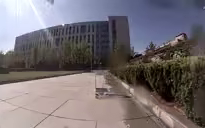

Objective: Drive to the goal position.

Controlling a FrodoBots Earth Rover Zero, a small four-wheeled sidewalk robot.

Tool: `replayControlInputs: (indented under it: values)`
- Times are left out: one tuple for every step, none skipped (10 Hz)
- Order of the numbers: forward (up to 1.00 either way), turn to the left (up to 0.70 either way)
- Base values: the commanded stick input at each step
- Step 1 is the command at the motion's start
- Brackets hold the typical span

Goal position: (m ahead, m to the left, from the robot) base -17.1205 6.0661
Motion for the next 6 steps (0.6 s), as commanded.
replayControlInputs:
  values:
    - [0.06,0.0]
    - [0.06,0.0]
    - [0.06,0.0]
    - [0.06,0.0]
    - [0.06,0.0]
    - [0.06,0.0]
